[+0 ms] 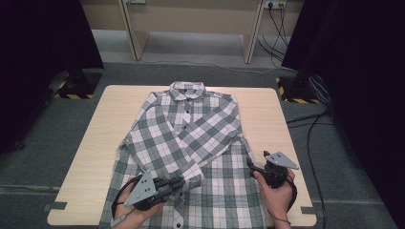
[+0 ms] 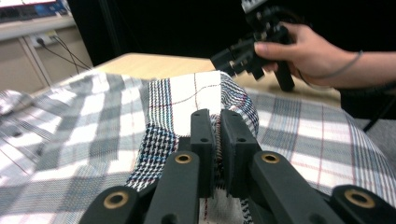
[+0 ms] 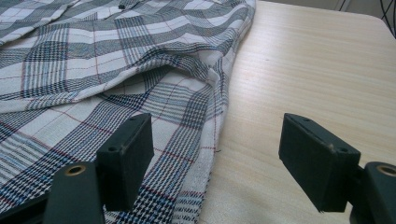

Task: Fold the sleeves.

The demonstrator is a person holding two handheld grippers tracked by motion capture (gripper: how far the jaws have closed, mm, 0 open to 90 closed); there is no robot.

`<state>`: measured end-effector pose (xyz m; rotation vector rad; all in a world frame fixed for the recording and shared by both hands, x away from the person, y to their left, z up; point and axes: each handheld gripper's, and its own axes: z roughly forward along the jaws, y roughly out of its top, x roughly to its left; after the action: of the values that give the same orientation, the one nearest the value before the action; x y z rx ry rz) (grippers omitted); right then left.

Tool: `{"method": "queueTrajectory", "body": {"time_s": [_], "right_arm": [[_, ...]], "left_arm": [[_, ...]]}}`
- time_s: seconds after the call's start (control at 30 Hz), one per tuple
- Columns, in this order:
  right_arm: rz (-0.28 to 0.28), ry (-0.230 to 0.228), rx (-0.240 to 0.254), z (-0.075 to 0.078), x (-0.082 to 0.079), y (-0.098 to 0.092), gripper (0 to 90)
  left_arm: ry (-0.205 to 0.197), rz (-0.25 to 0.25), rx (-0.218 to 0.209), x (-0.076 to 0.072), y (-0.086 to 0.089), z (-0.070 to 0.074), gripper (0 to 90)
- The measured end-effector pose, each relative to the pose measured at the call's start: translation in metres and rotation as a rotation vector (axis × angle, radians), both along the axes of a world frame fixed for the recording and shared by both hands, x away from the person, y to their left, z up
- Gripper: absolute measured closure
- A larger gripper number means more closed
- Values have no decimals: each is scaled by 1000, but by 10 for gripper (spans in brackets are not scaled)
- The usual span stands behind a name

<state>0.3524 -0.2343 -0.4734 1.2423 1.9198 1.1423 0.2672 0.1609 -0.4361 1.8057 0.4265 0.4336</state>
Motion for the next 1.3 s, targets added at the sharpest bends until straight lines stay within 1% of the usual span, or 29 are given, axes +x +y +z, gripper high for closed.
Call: {"method": "queueTrajectory", "body": {"time_s": [0.13, 0.37, 0.6, 0.67, 0.77, 0.8, 0.83, 0.87, 0.9, 0.93, 0.97, 1.03, 1.1, 1.17, 1.23, 1.3], "right_arm": [[0, 0, 0, 0, 0, 0, 269], [-1, 1, 1, 0, 0, 0, 269], [-1, 2, 1, 0, 0, 0, 269], [-1, 2, 2, 0, 0, 0, 269], [0, 1, 2, 0, 0, 0, 269], [0, 1, 3, 0, 0, 0, 268], [-1, 1, 4, 0, 0, 0, 268], [-1, 1, 4, 0, 0, 0, 268], [-1, 1, 4, 0, 0, 0, 268], [-1, 1, 3, 0, 0, 0, 268], [-1, 2, 4, 0, 0, 0, 268], [-2, 2, 5, 0, 0, 0, 268], [-2, 2, 5, 0, 0, 0, 268], [-3, 3, 8, 0, 0, 0, 267], [-3, 4, 12, 0, 0, -1, 266], [-1, 5, 16, 0, 0, -1, 265]], "left_arm": [[22, -7, 13, -1, -1, -7, 836], [41, -13, 27, -3, 0, -11, 836], [70, -34, 50, -4, -3, -18, 833], [87, -39, 49, -5, -4, -19, 828], [130, -54, 30, -8, -5, -18, 798], [145, -63, 21, -9, -5, -17, 781], [161, -85, 5, -11, -5, -16, 769], [178, -123, -15, -14, -6, -15, 766], [184, -158, -29, -17, -7, -13, 749], [180, -181, -30, -21, -8, -11, 737], [179, -202, -29, -24, -9, -9, 726], [181, -231, -57, -30, -9, -5, 699], [151, -221, -71, -33, -6, 0, 643], [129, -186, -90, -31, 0, 5, 561], [108, -133, -93, -26, 8, 8, 491], [106, -72, -105, -18, 20, 9, 434]]}}
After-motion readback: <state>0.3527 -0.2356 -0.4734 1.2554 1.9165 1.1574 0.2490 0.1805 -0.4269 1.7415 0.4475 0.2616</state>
